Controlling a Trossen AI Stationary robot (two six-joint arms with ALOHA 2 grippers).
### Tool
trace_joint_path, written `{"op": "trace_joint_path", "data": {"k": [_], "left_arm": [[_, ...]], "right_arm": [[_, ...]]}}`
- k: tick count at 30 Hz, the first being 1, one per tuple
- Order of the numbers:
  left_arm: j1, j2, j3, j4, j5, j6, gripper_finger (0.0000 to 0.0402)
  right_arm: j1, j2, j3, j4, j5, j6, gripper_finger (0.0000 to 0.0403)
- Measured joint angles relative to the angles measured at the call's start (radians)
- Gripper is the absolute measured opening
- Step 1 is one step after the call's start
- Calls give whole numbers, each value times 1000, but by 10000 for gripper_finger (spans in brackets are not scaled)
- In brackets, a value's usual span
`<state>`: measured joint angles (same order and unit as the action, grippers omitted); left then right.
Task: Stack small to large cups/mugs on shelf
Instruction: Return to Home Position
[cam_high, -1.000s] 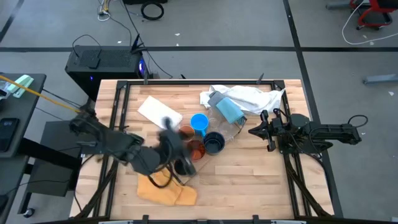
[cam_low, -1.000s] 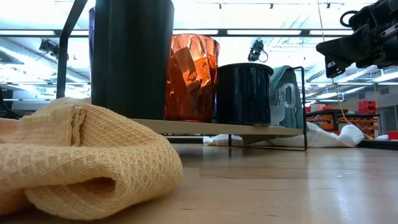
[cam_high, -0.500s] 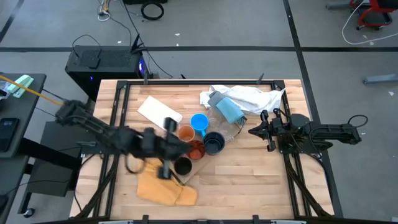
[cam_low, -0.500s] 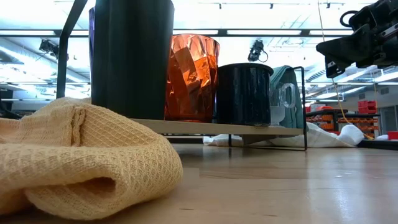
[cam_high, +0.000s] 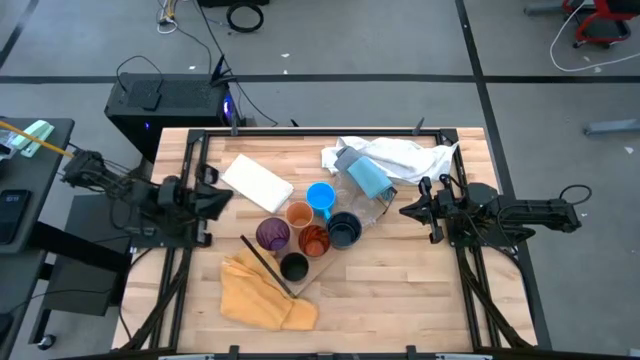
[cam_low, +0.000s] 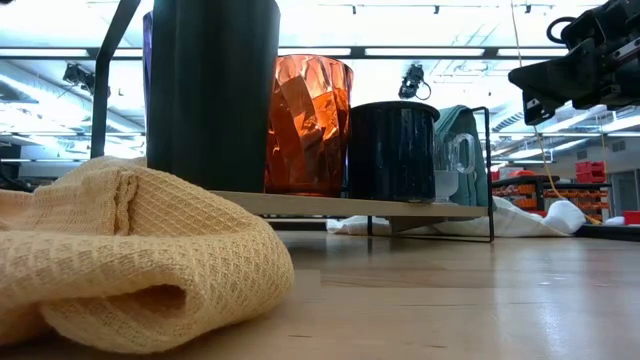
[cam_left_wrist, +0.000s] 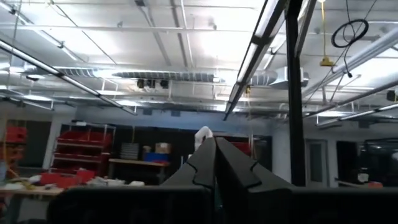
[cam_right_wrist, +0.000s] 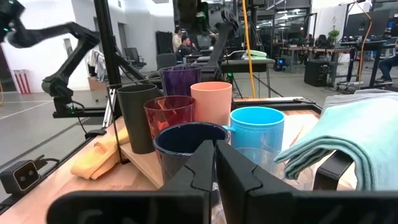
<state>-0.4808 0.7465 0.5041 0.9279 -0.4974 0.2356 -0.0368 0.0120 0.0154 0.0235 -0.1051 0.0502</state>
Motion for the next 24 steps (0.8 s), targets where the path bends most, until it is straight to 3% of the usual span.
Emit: {"op": "trace_joint_path", "data": {"k": [7,14,24], "left_arm": [[26,-228,-124,-174,-39,5,9],[102,-347,-191,-290,-37,11,16],[319,-476,-204,-532,111,-67,10]], "right_arm": [[0,0,0,0,0,0,23],[0,0,0,0,0,0,23],[0,0,0,0,0,0,23]]}}
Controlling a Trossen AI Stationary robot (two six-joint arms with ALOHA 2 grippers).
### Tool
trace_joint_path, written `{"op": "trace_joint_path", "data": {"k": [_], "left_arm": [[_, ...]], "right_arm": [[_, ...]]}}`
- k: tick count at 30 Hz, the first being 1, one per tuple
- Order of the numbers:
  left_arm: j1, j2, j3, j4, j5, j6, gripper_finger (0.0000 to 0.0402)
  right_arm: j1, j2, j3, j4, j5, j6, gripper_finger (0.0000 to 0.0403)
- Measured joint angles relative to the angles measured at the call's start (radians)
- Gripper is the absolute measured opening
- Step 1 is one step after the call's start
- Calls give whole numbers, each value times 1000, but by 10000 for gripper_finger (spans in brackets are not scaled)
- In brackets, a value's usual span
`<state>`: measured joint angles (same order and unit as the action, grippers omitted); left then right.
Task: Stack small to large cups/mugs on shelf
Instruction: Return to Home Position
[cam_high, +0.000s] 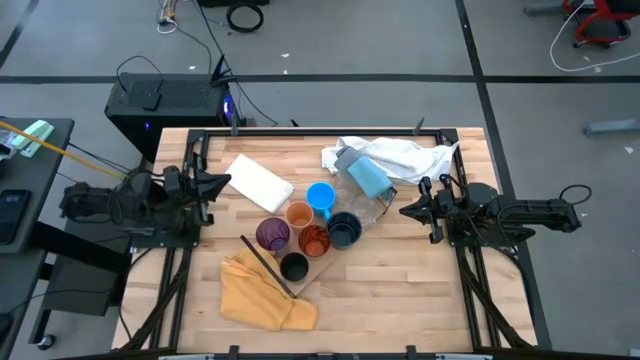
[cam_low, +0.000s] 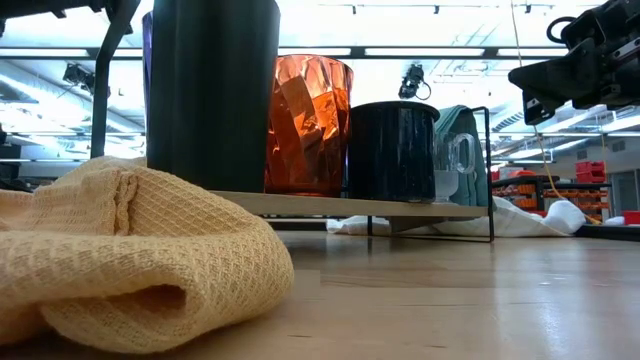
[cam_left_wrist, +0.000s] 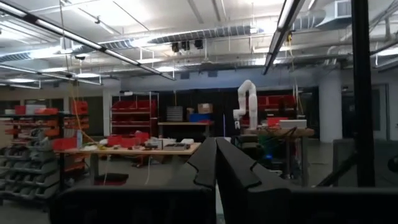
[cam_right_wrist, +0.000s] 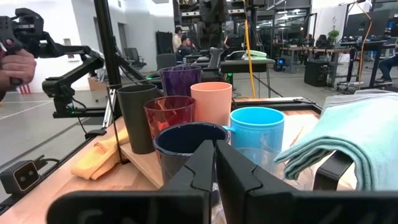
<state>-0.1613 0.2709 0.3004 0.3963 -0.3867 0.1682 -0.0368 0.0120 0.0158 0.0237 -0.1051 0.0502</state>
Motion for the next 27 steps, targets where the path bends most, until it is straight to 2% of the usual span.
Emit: {"op": "trace_joint_path", "data": {"k": [4,9,12,17,22,27], "left_arm": [[93,-31,0,-41,110,-38,17],[206,-29,0,-67,220,-115,6],[262,-33,-38,-51,259,-163,6],[284,-57,-153,141,295,-216,17],[274,-73,-259,371,300,-191,7],[273,-72,-291,384,299,-211,14]], "right_arm": [[0,0,0,0,0,0,23],[0,0,0,0,0,0,23],[0,0,0,0,0,0,23],[0,0,0,0,0,0,23],[0,0,0,0,0,0,23],[0,0,0,0,0,0,23]]}}
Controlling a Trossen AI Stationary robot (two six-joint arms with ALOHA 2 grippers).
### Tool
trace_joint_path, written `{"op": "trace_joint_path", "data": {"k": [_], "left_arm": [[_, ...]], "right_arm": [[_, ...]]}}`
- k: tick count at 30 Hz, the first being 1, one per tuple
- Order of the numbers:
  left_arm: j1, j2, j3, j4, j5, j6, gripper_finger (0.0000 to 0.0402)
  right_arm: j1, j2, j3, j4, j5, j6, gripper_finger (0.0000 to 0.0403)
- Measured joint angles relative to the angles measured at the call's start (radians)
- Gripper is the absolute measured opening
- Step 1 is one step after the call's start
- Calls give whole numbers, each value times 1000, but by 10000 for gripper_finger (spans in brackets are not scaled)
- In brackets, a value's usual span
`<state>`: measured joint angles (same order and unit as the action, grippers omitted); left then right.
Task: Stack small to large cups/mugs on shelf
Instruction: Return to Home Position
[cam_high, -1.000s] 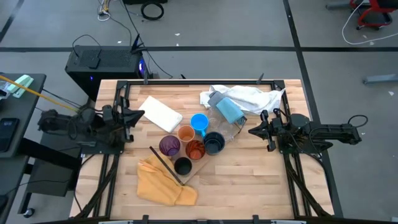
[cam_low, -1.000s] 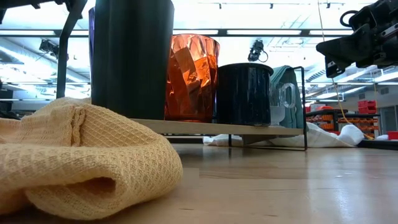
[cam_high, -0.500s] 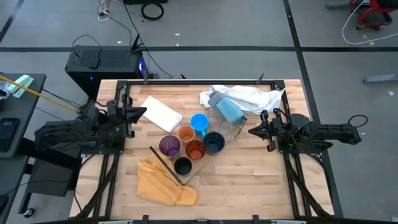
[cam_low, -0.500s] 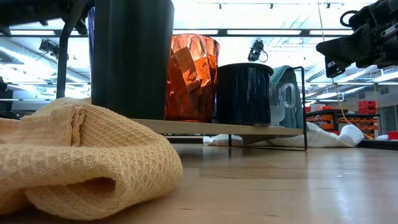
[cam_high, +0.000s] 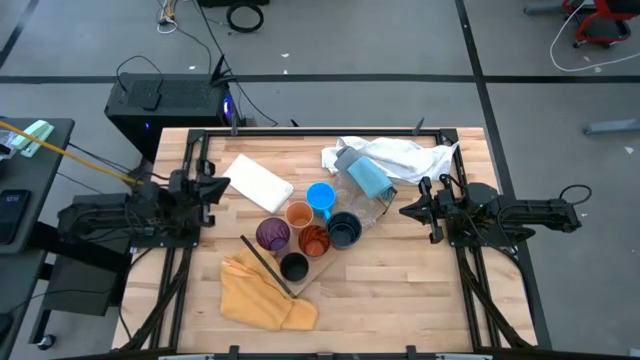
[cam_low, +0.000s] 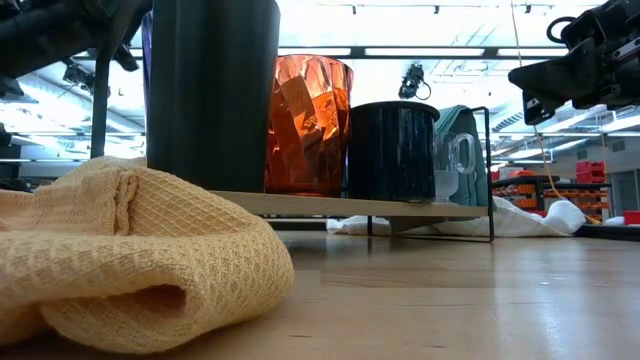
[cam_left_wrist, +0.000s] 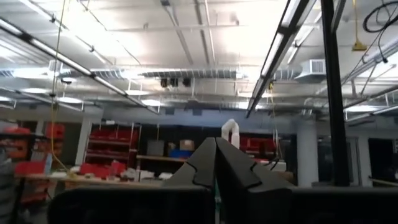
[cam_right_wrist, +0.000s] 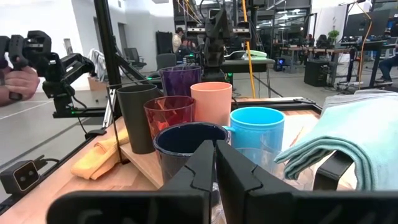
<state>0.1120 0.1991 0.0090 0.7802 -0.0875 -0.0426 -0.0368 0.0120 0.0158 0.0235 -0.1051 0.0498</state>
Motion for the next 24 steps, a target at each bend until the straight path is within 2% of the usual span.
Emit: {"op": "trace_joint_path", "data": {"k": [4,11,24], "left_arm": [[0,3,0,-67,31,-6,24],[0,4,0,-336,52,-67,9],[0,3,-1,-423,111,-83,6]], "right_arm": [[0,0,0,0,0,0,23],[0,0,0,0,0,0,23],[0,0,0,0,0,0,23]]}}
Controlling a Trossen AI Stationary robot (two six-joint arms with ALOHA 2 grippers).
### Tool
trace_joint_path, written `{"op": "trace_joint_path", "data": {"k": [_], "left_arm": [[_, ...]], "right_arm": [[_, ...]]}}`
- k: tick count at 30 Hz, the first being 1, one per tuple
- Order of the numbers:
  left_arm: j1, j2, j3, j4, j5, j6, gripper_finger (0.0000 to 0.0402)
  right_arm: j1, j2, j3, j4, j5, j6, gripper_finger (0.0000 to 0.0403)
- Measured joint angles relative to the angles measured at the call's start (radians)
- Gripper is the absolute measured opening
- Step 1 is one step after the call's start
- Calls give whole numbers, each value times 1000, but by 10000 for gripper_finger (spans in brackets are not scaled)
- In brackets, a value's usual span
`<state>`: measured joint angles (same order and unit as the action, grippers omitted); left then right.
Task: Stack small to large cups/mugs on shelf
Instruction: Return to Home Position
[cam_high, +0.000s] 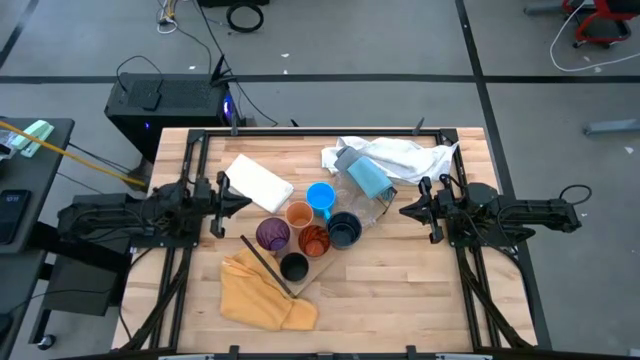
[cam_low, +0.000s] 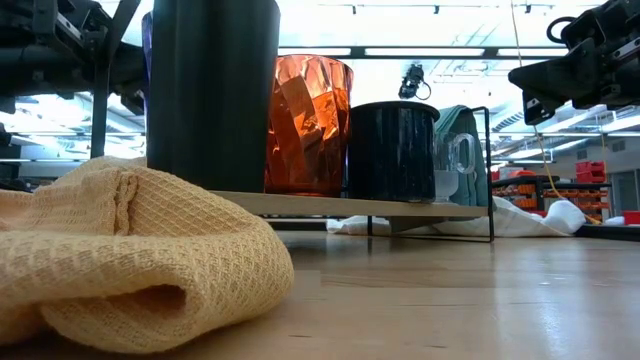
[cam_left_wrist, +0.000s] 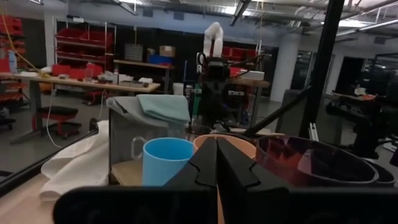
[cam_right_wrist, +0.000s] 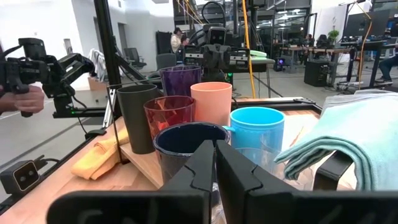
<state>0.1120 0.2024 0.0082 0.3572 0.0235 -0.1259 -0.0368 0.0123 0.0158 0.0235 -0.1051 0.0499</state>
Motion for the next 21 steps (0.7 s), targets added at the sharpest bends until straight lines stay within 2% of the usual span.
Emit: {"op": "trace_joint_path", "data": {"k": [21], "left_arm": [[-45,0,0,-57,-10,59,16]], "right_arm": [[0,0,0,0,0,0,23]]}}
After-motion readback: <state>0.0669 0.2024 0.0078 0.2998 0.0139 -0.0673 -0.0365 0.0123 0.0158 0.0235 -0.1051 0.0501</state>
